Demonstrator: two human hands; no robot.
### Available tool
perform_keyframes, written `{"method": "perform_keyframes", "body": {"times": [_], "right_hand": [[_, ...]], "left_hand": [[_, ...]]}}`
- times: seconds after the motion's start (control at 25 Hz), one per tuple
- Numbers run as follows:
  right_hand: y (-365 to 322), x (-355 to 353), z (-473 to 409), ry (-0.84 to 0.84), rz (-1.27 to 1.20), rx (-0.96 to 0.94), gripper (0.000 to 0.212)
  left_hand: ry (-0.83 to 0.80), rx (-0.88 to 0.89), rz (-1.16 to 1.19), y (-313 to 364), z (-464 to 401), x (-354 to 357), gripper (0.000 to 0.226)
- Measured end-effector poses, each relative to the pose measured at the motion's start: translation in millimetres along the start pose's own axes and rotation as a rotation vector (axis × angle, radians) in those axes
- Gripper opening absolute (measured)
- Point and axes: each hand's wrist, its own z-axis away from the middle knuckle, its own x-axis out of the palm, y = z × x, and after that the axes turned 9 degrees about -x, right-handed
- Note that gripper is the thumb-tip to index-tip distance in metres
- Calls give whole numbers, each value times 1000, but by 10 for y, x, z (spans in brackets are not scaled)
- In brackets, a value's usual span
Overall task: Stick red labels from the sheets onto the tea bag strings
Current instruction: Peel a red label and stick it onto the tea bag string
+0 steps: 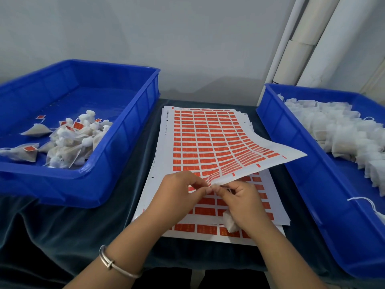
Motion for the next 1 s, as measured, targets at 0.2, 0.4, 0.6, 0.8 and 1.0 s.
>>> {"method": "perform_keyframes", "body": {"times": [0.2, 0.4, 0.6, 0.8, 1.0], "right_hand": [[-60, 11, 35, -20, 17, -28, 15], [-79, 15, 43, -3, 18, -19, 16], [-82, -66, 101, -8, 0, 1, 20], [-115, -257, 266, -42, -62, 42, 36], [-369, -422, 395, -57, 39, -89, 43]], "left_hand": [[-103, 1, -103, 13, -76, -84, 9], [8, -198, 113, 2, -41, -28, 15], [103, -552, 615, -10, -34, 80, 15], [180, -732, 826, -71, -63, 107, 15], [226, -706, 782, -6, -22, 97, 16]]}}
